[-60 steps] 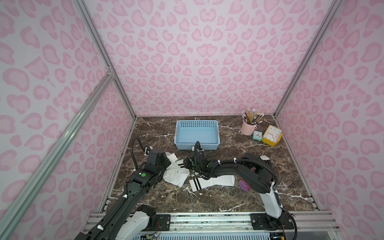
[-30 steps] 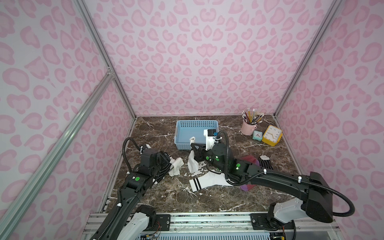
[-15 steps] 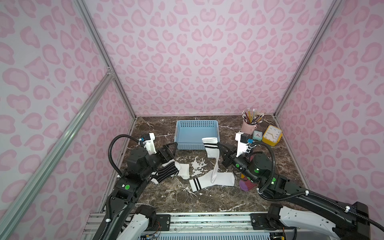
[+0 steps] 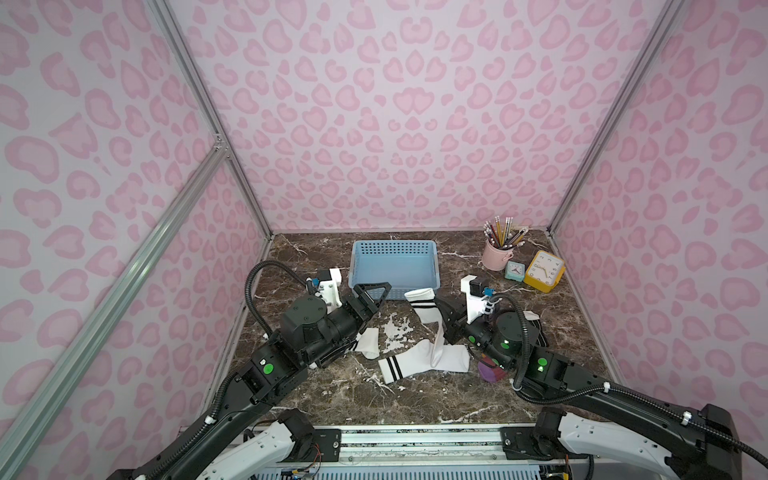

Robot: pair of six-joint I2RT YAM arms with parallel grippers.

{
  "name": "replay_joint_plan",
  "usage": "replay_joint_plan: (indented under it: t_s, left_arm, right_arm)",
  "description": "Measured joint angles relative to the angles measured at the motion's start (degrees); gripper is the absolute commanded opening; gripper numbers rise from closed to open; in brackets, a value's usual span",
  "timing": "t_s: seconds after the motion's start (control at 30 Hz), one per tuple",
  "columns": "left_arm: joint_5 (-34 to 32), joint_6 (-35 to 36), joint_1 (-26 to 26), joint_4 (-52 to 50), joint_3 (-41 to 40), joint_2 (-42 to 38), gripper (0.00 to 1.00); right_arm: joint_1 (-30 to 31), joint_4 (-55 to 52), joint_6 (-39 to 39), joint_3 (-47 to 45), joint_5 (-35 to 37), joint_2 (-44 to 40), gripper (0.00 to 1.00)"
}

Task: Place the socks together as a pair
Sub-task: Place the sock at the center of the board.

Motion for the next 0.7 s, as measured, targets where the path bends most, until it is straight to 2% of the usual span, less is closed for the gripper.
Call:
replay_joint_plan:
  t_s: [0.1,0.27,0.47,0.7]
  left_arm:
    - [-1.9,-5.4,-3.2,-0.8,1.9,4.0,0.84]
    - [-2.8,-10.1,-5.9,-4.2,8.1,11.5,0.84]
    - [-4.3,-14.6,-6.3,-6.8,8.7,14.8,0.78]
    - [-5.2,-17.0,-6.3,-7.4,9.9,17.2,0.69]
  right_arm:
    - [0.0,1.4,-1.0,-0.2,-1.0,1.9,0.0]
    - [0.0,3.6,-2.4,-0.2,-3.0,4.1,0.0]
    - [0.1,7.1,-3.3,-0.7,-5.0,4.7,0.0]
    - [3.1,10.1,-5.8,-1.8,-5.8,5.7,0.0]
